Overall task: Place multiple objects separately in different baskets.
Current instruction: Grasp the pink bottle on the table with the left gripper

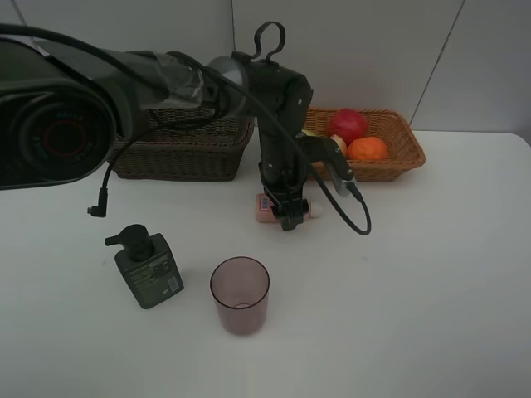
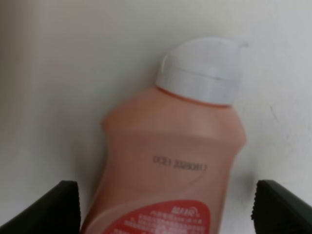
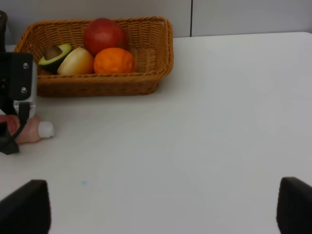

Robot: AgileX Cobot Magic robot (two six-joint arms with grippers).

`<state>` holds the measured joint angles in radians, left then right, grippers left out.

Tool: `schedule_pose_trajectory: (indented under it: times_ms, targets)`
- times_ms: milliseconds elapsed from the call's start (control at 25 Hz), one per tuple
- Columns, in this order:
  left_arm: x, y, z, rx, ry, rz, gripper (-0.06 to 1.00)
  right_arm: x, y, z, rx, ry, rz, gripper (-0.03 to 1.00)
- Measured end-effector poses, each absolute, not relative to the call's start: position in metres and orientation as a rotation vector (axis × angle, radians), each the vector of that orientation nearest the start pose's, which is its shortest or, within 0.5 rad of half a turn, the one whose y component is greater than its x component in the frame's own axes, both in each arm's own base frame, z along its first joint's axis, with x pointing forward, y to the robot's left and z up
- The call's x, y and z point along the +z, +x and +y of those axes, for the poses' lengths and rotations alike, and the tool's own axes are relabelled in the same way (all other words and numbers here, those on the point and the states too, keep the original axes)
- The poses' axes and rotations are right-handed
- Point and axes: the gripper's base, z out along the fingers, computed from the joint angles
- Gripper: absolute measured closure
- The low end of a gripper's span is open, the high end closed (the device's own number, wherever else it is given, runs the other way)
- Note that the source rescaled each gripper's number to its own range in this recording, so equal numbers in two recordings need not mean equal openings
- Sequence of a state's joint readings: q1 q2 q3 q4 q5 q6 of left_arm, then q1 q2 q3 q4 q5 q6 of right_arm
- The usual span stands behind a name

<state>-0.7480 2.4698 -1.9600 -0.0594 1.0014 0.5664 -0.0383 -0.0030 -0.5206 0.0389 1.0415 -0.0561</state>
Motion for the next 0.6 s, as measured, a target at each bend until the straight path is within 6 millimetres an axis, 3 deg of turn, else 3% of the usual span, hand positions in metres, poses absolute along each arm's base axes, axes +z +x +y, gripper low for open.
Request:
schedule_pose_trajectory:
  times_ms: [600]
  targets:
    - [0.085, 0.357, -0.337, -0.090, 1.787, 2.492, 0.01, 0.285, -0.007, 0.003, -0.014, -0.020, 2.001, 0.04]
